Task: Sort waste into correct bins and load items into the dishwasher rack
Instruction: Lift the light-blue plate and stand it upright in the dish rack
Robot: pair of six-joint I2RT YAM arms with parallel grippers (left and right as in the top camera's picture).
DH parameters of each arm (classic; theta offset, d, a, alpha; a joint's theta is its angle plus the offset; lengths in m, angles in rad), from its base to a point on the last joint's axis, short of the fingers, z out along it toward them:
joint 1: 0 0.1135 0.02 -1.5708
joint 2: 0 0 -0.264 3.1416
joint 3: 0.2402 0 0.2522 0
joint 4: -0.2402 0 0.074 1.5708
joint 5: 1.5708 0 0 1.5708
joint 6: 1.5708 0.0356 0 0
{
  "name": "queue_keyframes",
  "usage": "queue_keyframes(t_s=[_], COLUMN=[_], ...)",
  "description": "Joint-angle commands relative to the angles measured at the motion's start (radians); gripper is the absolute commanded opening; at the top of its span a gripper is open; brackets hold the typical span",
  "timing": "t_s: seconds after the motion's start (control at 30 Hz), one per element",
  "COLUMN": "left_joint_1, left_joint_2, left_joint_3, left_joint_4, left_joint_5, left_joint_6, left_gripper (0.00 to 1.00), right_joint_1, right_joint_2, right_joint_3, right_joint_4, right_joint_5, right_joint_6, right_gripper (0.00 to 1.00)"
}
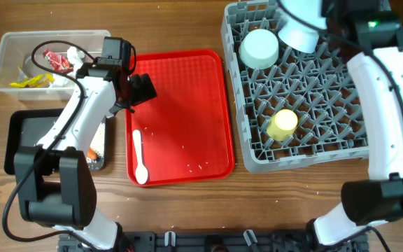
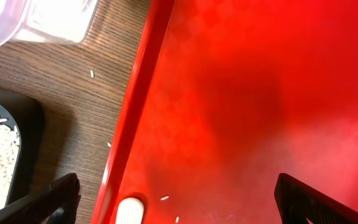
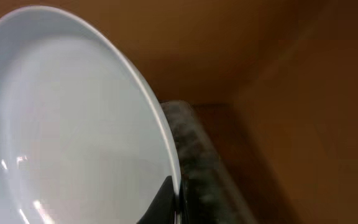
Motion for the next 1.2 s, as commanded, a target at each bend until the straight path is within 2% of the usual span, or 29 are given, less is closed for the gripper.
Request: queue_keyframes(t_s=[0.0, 0.2, 0.47, 0.53, 0.63, 0.67, 0.7, 0.77, 0.87, 1.0, 1.13, 1.17], left_joint_1=[0.001, 0.0, 0.0, 0.0, 0.0, 0.0, 0.0, 0.0, 0.0, 0.0, 0.0, 0.01], left_joint_2=[-0.02, -0.02, -0.02, -0.02, -0.02, -0.02, -0.02, -0.02, -0.02, -0.02, -0.02, -0.023], left_joint_3=[0.01, 0.01, 0.01, 0.01, 0.01, 0.01, 0.01, 0.01, 0.01, 0.01, 0.01, 0.016], left_joint_4=[0.006, 0.032, 0.035, 0.036, 0.037, 0.039, 0.041, 0.043, 0.043, 0.043, 0.043, 0.045], left_joint_5=[-0.014, -0.014, -0.014, -0.014, -0.014, -0.014, -0.014, -0.014, -0.013, -0.014, -0.013, -0.006], left_joint_6=[-0.003, -0.003, -0.003, -0.003, -0.003, -0.003, -0.003, -0.003, -0.003, -0.003, -0.003, -0.003], left_gripper=[1.0, 1.0, 1.0, 1.0, 1.0, 1.0, 1.0, 1.0, 1.0, 1.0, 1.0, 1.0], right_joint_1=[-0.09, -0.193, -0.179, -0.178, -0.178, -0.178, -0.178, -0.178, -0.176, -0.131, -0.057, -0.007], right_joint_2=[0.063, 0.213, 0.296, 0.303, 0.303, 0.303, 0.303, 0.303, 0.301, 0.229, 0.055, 0.021], right_joint_3=[-0.023, -0.023, -0.024, -0.024, -0.024, -0.024, -0.024, -0.024, -0.024, -0.011, 0.006, 0.006], right_joint_4=[0.071, 0.195, 0.16, 0.151, 0.132, 0.123, 0.116, 0.108, 0.104, 0.105, -0.02, -0.116], right_joint_5=[0.133, 0.197, 0.125, 0.124, 0.092, 0.07, 0.053, 0.029, -0.016, -0.043, -0.502, -0.733], right_joint_6=[-0.183, -0.441, -0.439, -0.397, -0.356, -0.355, -0.348, -0.278, -0.21, -0.135, 0.06, 0.09], right_gripper=[0.04, 0.04, 0.04, 0.04, 0.16, 0.3, 0.52, 0.7, 0.79, 1.0, 1.0, 1.0])
